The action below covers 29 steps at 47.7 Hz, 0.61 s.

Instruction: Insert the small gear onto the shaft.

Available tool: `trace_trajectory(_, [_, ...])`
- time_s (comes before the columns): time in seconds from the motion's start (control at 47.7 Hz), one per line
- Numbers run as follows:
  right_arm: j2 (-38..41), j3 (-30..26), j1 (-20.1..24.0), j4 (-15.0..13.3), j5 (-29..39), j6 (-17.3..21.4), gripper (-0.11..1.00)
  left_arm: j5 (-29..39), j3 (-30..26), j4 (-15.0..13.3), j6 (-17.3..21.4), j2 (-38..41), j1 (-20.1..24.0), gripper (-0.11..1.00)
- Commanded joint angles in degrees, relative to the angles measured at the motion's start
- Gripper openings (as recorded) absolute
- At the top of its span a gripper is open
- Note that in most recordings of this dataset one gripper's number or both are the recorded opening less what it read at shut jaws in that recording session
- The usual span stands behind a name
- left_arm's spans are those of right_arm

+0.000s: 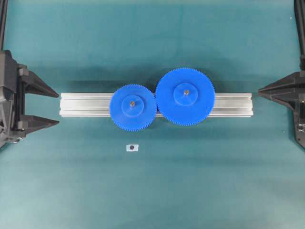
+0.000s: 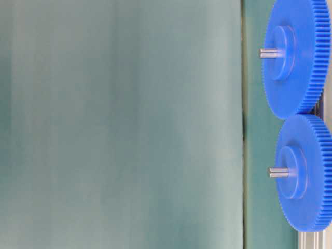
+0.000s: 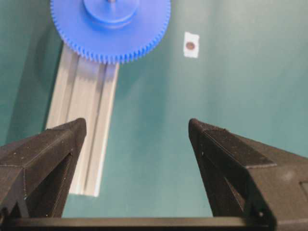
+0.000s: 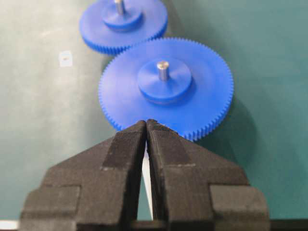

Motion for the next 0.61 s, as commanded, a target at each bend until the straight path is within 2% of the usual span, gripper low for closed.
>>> trace_trajectory(0.0, [0.8,-0.8,-0.1,-0.2,-0.2,-0.4,0.14,-0.5,-0.6,0.0,0.1,0.1,0.1,0.86])
trace_trajectory(0.335, [0.8,-0.4,-0.1,-0.2,-0.3,-0.4,0.14,-1.0,0.4,0.0,0.2,-0.2,0.2,0.86])
trace_trajectory(0.587, [0.7,0.1,-0.1,-0.2,0.7,-0.2,0.14,-4.4,0.6,0.0,0.6,0.1,0.2,0.86])
